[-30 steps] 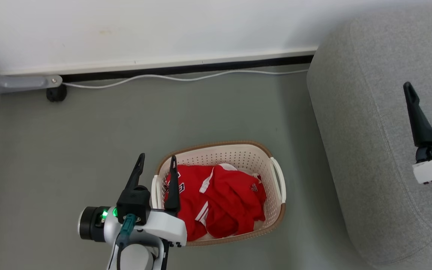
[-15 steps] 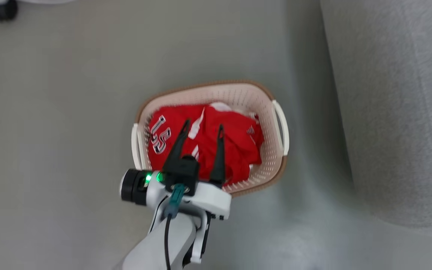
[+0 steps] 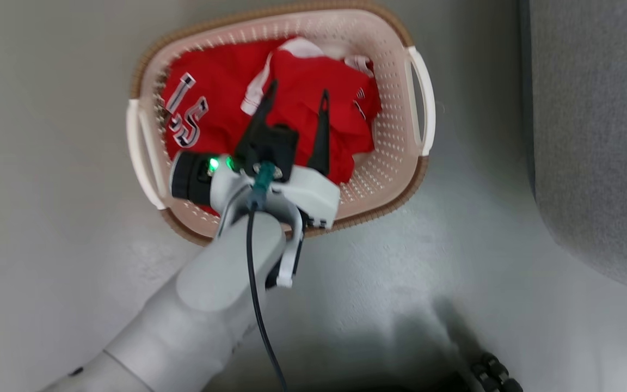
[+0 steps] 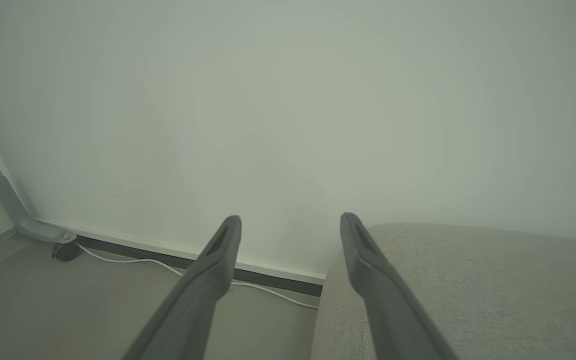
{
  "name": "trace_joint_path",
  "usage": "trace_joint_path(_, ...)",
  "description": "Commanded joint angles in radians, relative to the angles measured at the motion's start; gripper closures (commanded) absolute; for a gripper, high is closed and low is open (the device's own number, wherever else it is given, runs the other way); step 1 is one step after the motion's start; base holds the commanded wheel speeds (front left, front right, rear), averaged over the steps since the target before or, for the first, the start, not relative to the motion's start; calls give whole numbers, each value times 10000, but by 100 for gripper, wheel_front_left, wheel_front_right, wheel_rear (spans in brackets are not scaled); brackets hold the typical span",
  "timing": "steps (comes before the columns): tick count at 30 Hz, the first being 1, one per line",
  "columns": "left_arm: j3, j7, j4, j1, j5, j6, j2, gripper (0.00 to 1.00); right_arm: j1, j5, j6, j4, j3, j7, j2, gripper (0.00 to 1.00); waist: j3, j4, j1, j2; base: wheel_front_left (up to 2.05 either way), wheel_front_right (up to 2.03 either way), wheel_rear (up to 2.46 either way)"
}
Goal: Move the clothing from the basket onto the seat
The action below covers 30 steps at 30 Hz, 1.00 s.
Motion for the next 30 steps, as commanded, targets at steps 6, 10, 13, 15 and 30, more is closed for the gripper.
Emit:
trace_joint_path(6,-183,-59,1086,-1059,-990,-130,26,0,-132,-44,42,-701,175,-55,-186,0,1383,-710,0,0,0,0,0)
trace_joint_path(10,-526,-59,1847,-1555,-1615,-144,26,0,-252,-41,42,-794,205,-55,-193,0,1552,-805,0,0,0,0,0)
trace_joint_path(13,-838,-59,2274,-1819,-2225,-42,26,0,-283,-62,42,-897,214,-55,-193,0,1649,-852,0,0,0,0,0)
trace_joint_path(15,-990,-59,2491,-2017,-2651,12,26,0,-296,-76,42,-960,218,-55,-184,0,1698,-887,0,0,0,0,0)
trace_joint_path(30,-2381,-59,4331,-3411,-4695,1013,26,0,105,-93,42,-1231,-15,-55,-128,0,1817,-1104,0,0,0,0,0)
